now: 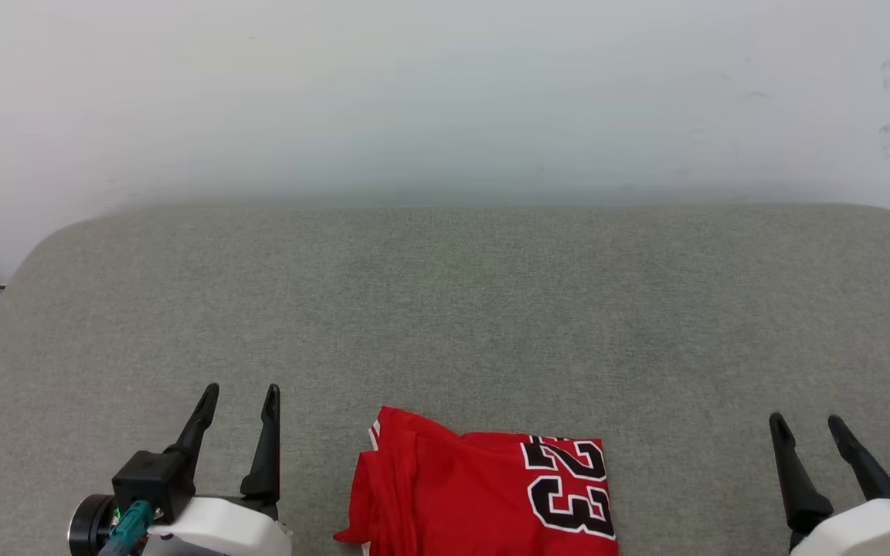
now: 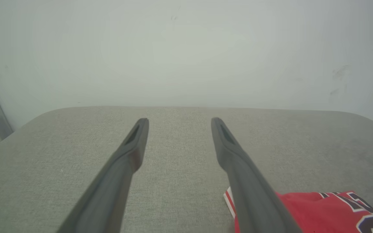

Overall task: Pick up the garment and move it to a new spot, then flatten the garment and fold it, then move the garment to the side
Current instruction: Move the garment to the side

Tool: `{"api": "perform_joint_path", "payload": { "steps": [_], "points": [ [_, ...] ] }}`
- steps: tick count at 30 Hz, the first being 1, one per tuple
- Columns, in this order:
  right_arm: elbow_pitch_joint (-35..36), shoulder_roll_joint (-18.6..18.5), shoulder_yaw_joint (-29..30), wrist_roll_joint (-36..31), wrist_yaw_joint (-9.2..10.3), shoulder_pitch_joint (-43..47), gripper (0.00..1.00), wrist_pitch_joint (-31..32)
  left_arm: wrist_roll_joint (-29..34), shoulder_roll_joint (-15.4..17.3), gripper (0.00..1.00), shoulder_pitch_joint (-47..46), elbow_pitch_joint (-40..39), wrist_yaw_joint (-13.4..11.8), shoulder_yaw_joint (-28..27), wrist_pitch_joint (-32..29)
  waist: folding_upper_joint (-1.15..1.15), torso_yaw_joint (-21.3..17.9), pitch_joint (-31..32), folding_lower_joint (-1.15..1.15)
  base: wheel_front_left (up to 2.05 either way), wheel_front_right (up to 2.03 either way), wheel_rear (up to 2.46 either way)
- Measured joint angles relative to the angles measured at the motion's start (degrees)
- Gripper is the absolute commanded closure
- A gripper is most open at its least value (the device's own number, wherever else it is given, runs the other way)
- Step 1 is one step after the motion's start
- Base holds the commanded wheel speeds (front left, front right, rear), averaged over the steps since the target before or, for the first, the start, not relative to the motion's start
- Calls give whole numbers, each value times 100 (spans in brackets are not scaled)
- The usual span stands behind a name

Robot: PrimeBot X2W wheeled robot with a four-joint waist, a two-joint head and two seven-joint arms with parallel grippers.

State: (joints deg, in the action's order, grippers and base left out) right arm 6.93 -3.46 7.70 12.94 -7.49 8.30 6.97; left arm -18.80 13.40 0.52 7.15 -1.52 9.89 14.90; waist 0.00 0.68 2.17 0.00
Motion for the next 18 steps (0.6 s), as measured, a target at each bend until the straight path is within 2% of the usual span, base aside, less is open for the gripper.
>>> {"api": "perform_joint_path", "payload": {
  "steps": [3, 8, 14, 18],
  "points": [
    [-302, -153, 191, 357, 0, 13, 0, 423, 44, -79, 0, -93, -94, 60, -48, 7, 0, 90, -57, 0, 0, 0, 0],
    [-664, -346, 97, 990, 0, 57, 0, 1299, 155, -183, 0, -201, -163, 170, -94, 8, 0, 252, -204, 0, 0, 0, 0],
    [-873, -402, -491, 1882, -1, -21, 0, 2330, 264, -330, 0, -384, -232, 307, -190, 8, 0, 421, -518, 0, 0, 0, 0],
    [-1034, -408, -815, 2441, 0, -233, 0, 2702, 335, -423, 0, -559, -245, 415, -278, 8, 0, 535, -761, 0, 0, 0, 0]
  ]
}}
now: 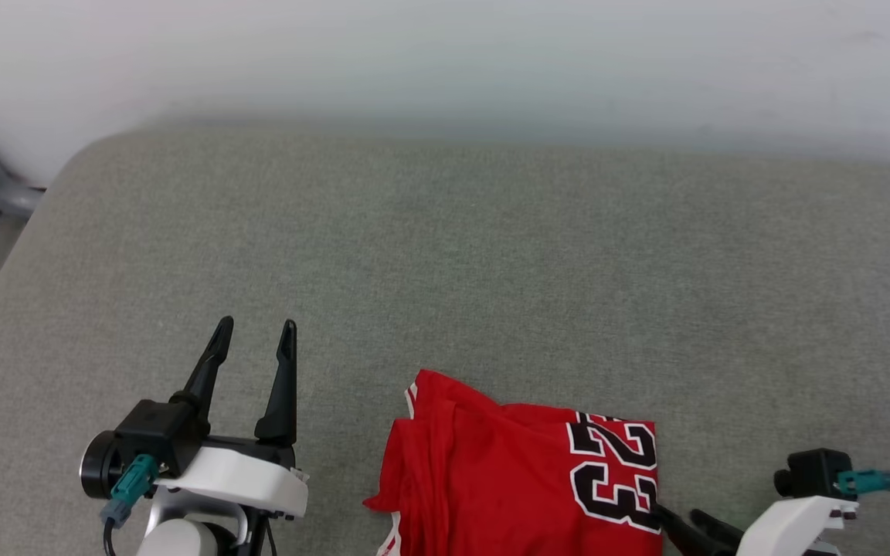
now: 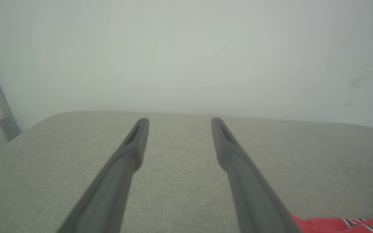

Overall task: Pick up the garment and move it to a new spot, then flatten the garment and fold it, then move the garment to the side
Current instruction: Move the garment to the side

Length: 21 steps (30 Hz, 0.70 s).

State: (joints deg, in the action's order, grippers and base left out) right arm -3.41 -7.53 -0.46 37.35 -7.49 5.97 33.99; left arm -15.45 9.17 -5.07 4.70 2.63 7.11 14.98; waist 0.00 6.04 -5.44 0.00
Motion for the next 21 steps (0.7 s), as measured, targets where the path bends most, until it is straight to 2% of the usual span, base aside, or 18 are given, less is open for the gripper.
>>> {"api": "perform_joint_path", "payload": {
  "steps": [10, 11, 12, 21],
  "points": [
    [-584, 59, -581, 660, -7, -514, 0, 146, 171, -187, 0, -198, 59, 192, -213, 0, 0, 227, -480, 0, 0, 0, 0],
    [-615, 52, -620, 660, -7, -548, 61, 133, 181, -207, 0, -211, 66, 202, -224, 0, 0, 240, -500, 0, 0, 0, 0],
    [-641, 49, -650, 669, -7, -581, 100, 126, 207, -219, 0, -218, 69, 227, -238, 1, 0, 250, -513, 0, 0, 0, 0],
    [-432, -220, -987, 430, -2, -688, 100, -14, 374, -267, 0, -204, 148, 305, -381, 1, 0, 140, -321, 0, 0, 0, 0]
  ]
}}
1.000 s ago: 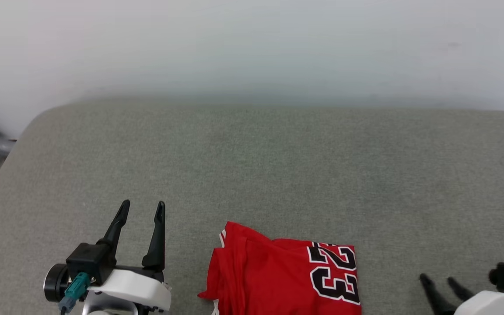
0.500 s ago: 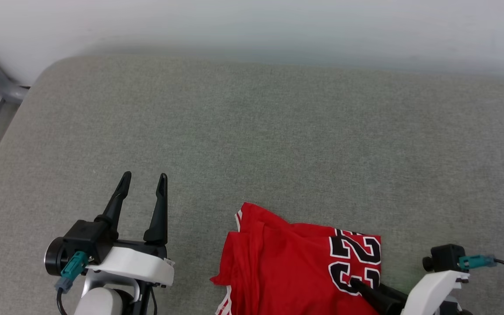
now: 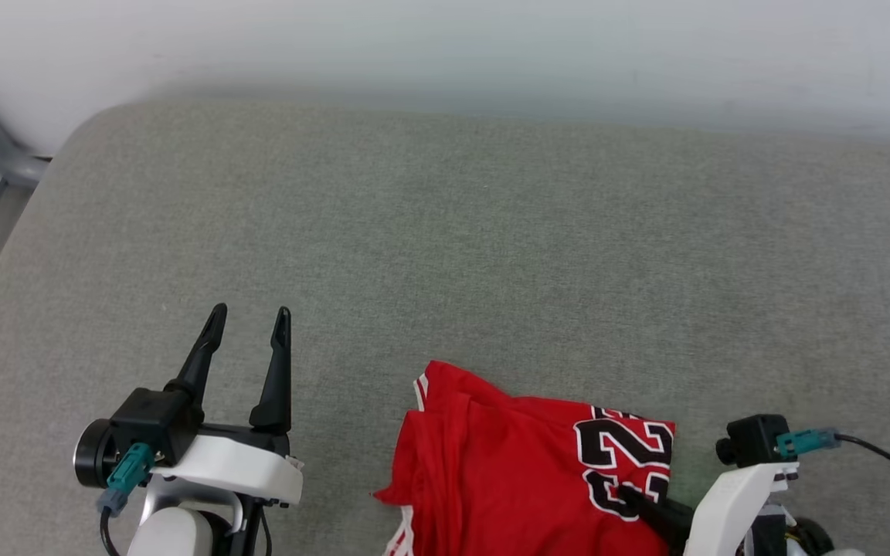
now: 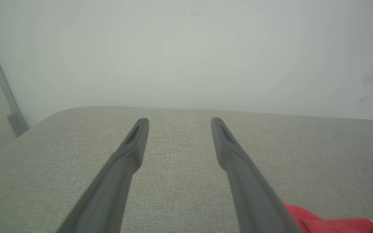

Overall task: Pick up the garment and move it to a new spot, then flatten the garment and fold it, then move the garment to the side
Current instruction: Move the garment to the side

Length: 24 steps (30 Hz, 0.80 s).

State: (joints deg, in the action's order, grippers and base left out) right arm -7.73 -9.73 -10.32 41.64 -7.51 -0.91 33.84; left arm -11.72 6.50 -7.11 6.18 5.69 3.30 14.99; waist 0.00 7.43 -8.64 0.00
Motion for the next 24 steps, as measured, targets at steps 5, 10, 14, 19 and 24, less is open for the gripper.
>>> {"api": "perform_joint_path", "payload": {
  "steps": [5, 10, 14, 19, 24],
  "points": [
    [202, -248, 49, -586, 0, -38, 100, -1, 101, -3, 0, 119, -35, 14, -79, 0, 0, -229, 143, 0, 0, 0, 0],
    [320, -450, 377, -1199, 0, -37, 100, 155, 197, 3, 0, 188, -183, 36, -80, 7, 0, -604, 181, 1, 0, 0, 0],
    [394, -589, 628, -1485, 1, -69, 100, 274, 270, 22, 0, 186, -325, 47, -26, 8, 0, -968, 132, 1, 0, 0, 0],
    [375, -738, 751, -1696, 0, -461, 100, 350, 343, 103, 0, 99, -494, 89, 59, 8, 0, -1469, -57, 0, 0, 0, 0],
    [157, -877, 823, -1930, -1, -1140, 100, 194, 372, 258, 0, -92, -734, 122, 191, 8, 0, -1890, -495, 0, 0, 0, 0]
  ]
}}
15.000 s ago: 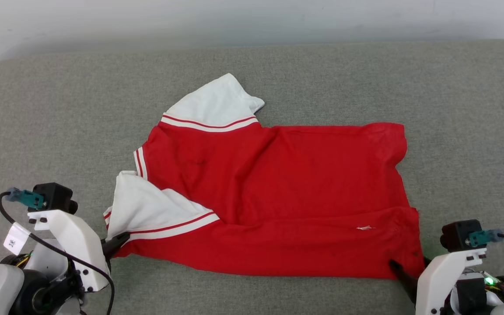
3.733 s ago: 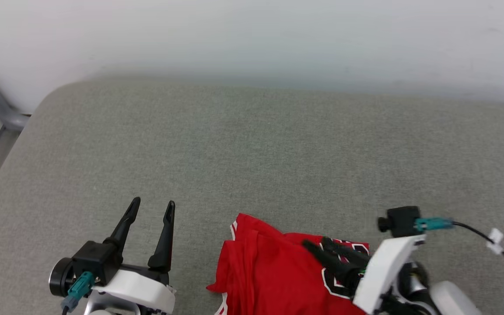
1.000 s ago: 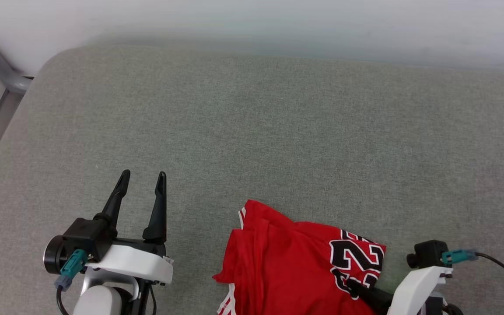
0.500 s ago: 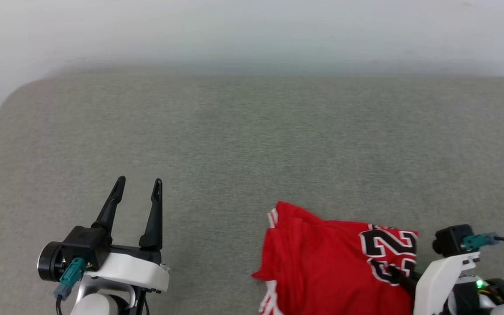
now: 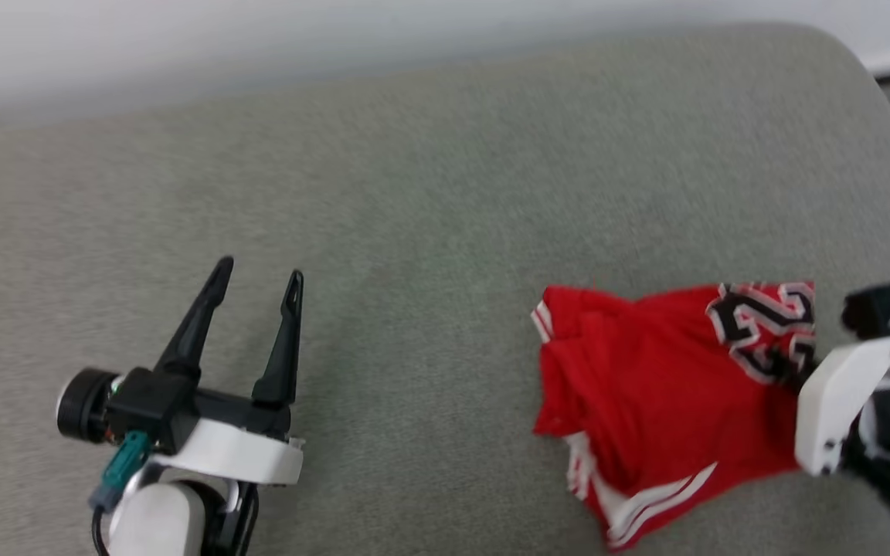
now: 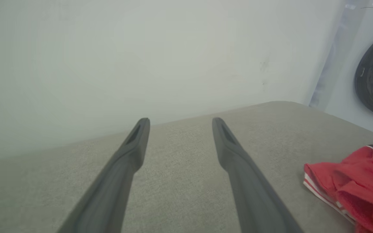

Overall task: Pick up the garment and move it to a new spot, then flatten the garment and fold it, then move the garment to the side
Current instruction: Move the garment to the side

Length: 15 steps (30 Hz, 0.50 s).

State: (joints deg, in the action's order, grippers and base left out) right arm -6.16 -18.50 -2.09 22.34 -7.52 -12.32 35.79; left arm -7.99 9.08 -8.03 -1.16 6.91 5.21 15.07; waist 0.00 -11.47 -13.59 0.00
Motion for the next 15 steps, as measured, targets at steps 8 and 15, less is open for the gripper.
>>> {"api": "perform_joint_path", "payload": {
  "steps": [8, 15],
  "points": [
    [-475, -428, 504, -501, 0, -1121, 100, -175, 36, 394, 0, -662, -472, 34, 322, -113, 0, -460, -1017, 0, 0, 0, 0],
    [-1023, -715, 1361, -1090, 0, -1824, 100, -539, 20, 736, 0, -1186, -854, 46, 619, -279, 0, -641, -1871, -1, 0, 0, 0]
  ]
}}
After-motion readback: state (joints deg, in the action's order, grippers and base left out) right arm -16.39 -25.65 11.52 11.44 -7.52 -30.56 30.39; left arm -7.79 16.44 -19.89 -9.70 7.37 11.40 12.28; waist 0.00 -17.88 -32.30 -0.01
